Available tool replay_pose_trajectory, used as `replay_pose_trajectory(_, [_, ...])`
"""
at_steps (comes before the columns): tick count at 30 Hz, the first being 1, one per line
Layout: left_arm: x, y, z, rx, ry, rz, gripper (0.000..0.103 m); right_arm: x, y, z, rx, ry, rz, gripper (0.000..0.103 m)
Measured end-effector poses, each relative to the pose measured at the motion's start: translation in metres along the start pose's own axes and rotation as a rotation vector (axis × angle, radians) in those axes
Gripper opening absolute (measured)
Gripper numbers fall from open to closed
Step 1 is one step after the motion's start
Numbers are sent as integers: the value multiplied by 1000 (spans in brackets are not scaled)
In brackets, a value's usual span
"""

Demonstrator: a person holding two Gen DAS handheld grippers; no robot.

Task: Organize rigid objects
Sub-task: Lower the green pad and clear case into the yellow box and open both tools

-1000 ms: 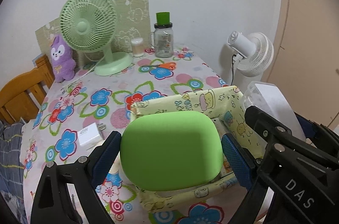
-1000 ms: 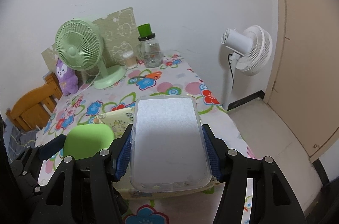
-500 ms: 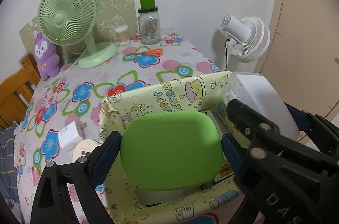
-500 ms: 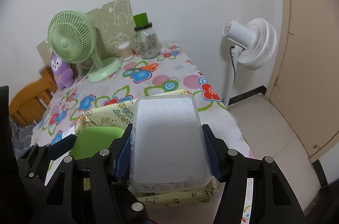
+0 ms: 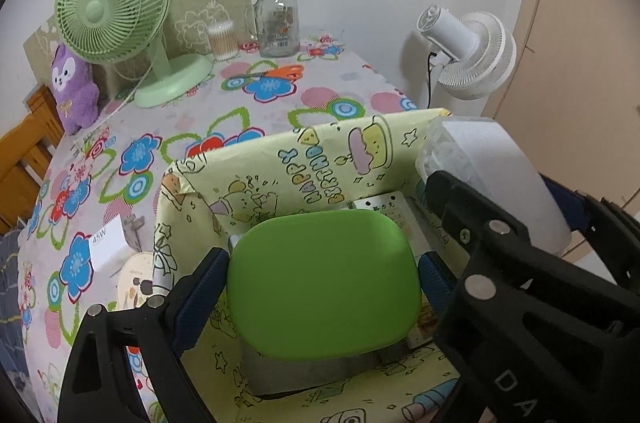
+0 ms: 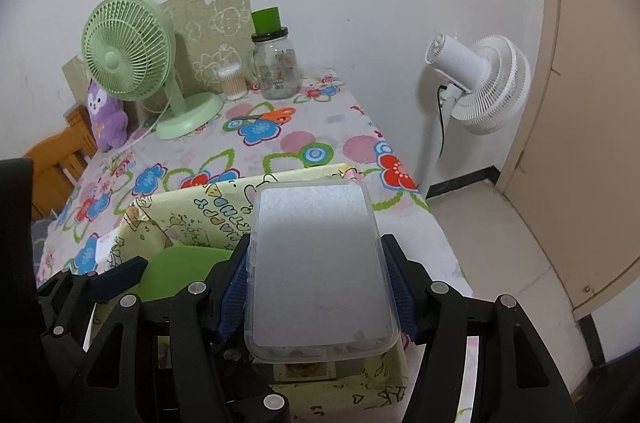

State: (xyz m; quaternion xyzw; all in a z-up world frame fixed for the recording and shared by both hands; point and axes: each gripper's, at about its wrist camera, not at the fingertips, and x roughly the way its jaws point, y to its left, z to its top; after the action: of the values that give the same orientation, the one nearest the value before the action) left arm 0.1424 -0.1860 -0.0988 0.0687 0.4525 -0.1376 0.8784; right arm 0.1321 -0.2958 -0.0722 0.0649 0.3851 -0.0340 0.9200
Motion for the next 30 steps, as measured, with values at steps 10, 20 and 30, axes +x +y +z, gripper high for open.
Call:
replay_pose_trajectory(10, [3, -1, -3, 10, 22, 4, 96, 9, 0, -2, -10, 21, -4, 70])
replay_pose_trajectory(20, [2, -5, -8, 36, 22, 27, 98, 13, -3, -10, 15, 61, 15, 77])
replay_pose_trajectory(30, [-11, -2, -14, 34, 3, 28, 100, 5, 0, -14, 30, 67, 18, 82])
